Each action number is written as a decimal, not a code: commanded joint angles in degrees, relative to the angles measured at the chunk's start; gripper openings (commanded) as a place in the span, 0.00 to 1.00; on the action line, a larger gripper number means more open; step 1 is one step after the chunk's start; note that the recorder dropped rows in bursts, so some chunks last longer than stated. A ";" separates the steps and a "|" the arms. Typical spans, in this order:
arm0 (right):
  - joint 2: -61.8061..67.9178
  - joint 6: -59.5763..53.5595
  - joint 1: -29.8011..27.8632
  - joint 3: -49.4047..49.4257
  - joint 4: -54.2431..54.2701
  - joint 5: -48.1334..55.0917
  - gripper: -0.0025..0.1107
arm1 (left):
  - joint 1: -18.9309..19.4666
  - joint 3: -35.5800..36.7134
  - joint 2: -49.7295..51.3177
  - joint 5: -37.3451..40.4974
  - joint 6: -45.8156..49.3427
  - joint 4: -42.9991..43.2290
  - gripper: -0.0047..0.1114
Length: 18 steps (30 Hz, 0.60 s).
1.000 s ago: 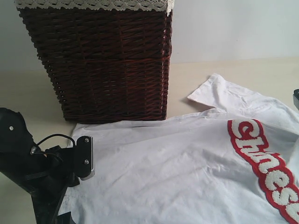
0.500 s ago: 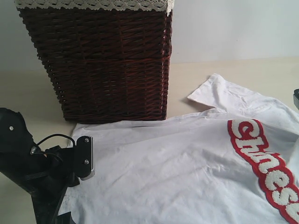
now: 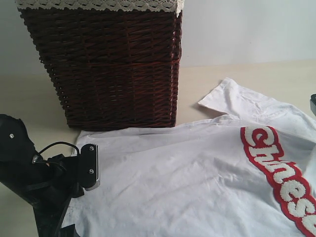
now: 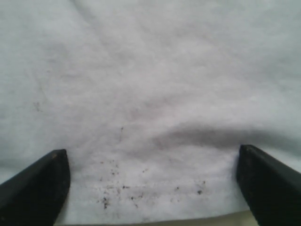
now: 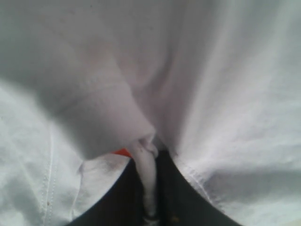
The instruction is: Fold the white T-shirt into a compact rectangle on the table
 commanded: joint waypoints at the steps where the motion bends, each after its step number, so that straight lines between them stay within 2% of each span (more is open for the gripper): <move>1: 3.18 0.02 -0.17 1.94 1.43 -0.06 0.02 | -0.41 0.70 2.03 -1.92 0.04 1.45 0.81; 3: 3.18 0.02 -0.17 1.94 1.43 -0.06 0.02 | -0.41 0.70 2.12 -1.92 -0.12 1.56 0.76; 7: 3.18 0.02 -0.17 1.94 1.43 -0.06 0.02 | -0.41 0.70 2.15 -1.71 -0.13 1.56 0.53; 12: 3.18 0.02 -0.17 1.94 1.43 -0.06 0.02 | -0.41 0.70 2.15 -1.71 -0.35 1.56 0.37; 17: 3.18 2.02 -0.17 1.94 2.66 -0.06 0.02 | -0.41 0.70 2.15 -1.71 -0.59 1.56 0.07; 18: 3.18 3.18 -0.17 1.94 3.66 -0.06 0.02 | -0.41 0.70 2.15 -1.71 -0.59 1.56 0.04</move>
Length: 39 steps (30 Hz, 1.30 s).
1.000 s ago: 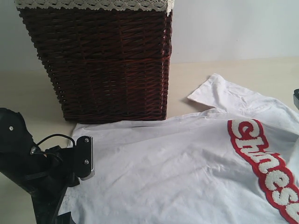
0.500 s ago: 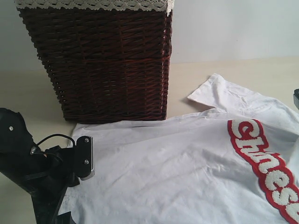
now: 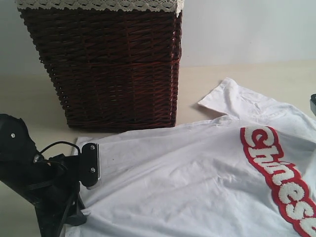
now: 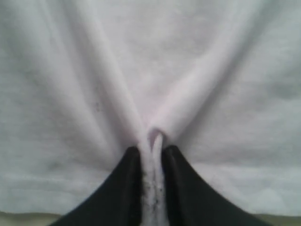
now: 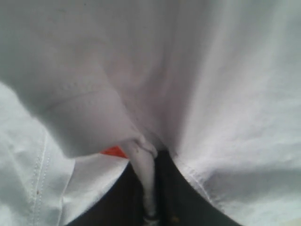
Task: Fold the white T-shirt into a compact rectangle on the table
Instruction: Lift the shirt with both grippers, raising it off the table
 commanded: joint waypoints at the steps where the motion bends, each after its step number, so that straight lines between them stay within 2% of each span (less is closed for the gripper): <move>1: 3.18 4.15 -0.17 1.94 4.96 -0.06 0.02 | -0.18 0.70 2.01 -1.60 -0.27 2.15 0.04; 6: 2.60 5.99 -0.17 1.94 9.04 -0.06 0.02 | -0.18 0.70 2.01 -1.72 -0.27 2.45 0.04; 11: -1.34 5.99 -0.17 1.94 9.30 -0.06 0.02 | -0.18 0.70 -0.59 -4.28 -1.23 6.23 0.04; 14: -5.28 6.52 -0.17 1.94 9.30 -0.06 0.02 | -0.06 0.70 -4.04 -6.13 -8.49 11.03 0.04; 17: -10.04 10.58 -0.17 1.94 9.30 -0.06 0.02 | -0.06 0.70 -8.85 -5.96 -17.51 19.78 0.04; 20: -15.44 16.01 -0.17 1.94 9.71 -0.06 0.02 | -0.06 0.44 -13.68 -1.24 -26.91 31.11 0.04; 24: -22.85 19.16 -0.17 1.94 9.71 -0.06 0.02 | -0.06 -2.32 -16.83 16.85 -42.14 44.90 0.04; 26: -26.57 20.68 -0.17 1.94 9.71 -0.06 0.02 | -0.06 -3.46 -18.67 23.31 -44.74 50.25 0.04; 29: -31.97 20.83 -0.17 1.94 10.77 -0.06 0.02 | -0.06 -5.81 -23.11 24.57 -44.74 56.30 0.04; 39: -48.14 20.58 -0.17 1.94 13.93 -0.06 0.02 | -0.06 -18.92 -36.71 27.65 -43.29 56.18 0.04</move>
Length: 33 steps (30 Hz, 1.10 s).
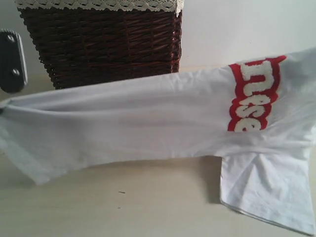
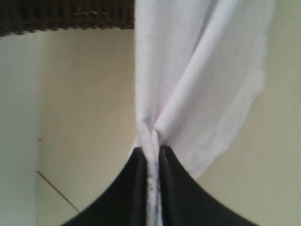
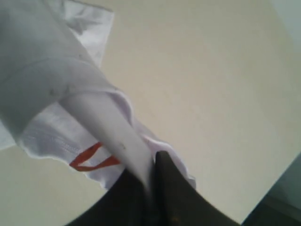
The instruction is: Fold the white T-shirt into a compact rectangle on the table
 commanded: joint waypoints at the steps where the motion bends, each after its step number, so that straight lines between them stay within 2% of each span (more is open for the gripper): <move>1: -8.06 0.21 -0.52 -0.07 0.15 -1.50 0.02 | 0.12 -4.57 -6.66 3.51 -0.36 1.13 0.04; 6: -16.83 -0.01 -0.52 -0.07 0.05 -1.50 0.02 | 0.12 -7.29 -16.41 5.26 -0.02 -0.10 0.04; 16: -30.99 0.13 -0.52 -0.07 0.84 -1.50 0.02 | 0.12 -7.30 -30.62 4.97 0.10 -1.17 0.04; 22: -36.37 0.13 -0.52 1.19 1.33 -1.50 0.02 | 0.12 -7.30 -37.13 6.57 0.22 -14.69 0.04; 26: -39.54 0.23 -0.52 5.62 1.84 -1.50 0.02 | 0.12 -7.30 -39.58 11.14 0.71 -24.86 0.04; 31: -44.04 0.23 -0.52 14.16 2.30 -1.50 0.02 | 0.12 -7.30 -40.79 17.74 0.71 -29.73 0.04; 33: -46.14 0.56 -0.52 17.85 2.30 -1.50 0.02 | 0.12 -7.30 -41.17 17.74 0.47 -31.54 0.04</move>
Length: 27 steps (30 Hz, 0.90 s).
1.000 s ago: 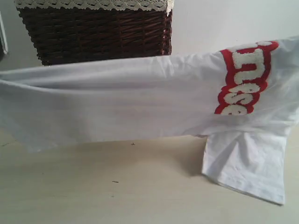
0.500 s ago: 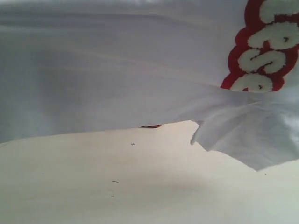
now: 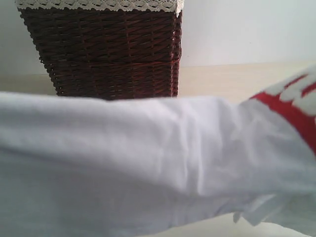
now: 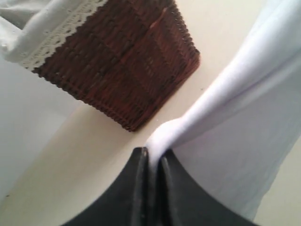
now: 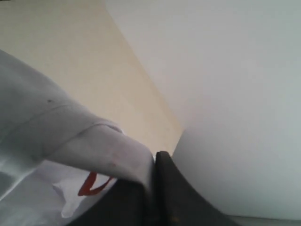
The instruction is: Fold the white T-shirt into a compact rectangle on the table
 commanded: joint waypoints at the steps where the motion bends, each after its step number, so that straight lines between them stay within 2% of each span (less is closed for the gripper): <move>1: -4.54 0.58 -0.52 7.37 0.52 -1.18 0.02 | 0.12 -0.37 -0.97 1.53 -0.36 -4.45 0.04; 6: -10.17 0.58 -0.52 16.07 1.69 -1.18 0.02 | 0.48 0.86 -2.01 1.53 -0.53 -9.68 0.04; 13: -15.05 0.70 -0.52 26.12 2.99 -1.18 0.02 | 4.42 10.53 -1.92 1.53 -2.67 -19.13 0.04; 16: -15.65 2.39 -0.52 27.18 5.04 -1.18 0.02 | 6.44 12.80 -1.92 1.53 -2.67 -21.33 0.04; 22: -17.82 1.93 -0.52 23.85 17.96 -1.18 0.02 | 8.16 8.95 -1.92 1.53 0.28 -23.78 0.04; 27: -19.13 1.50 -0.52 18.26 28.25 -1.18 0.02 | 8.16 3.46 -2.63 1.53 7.42 -31.87 0.04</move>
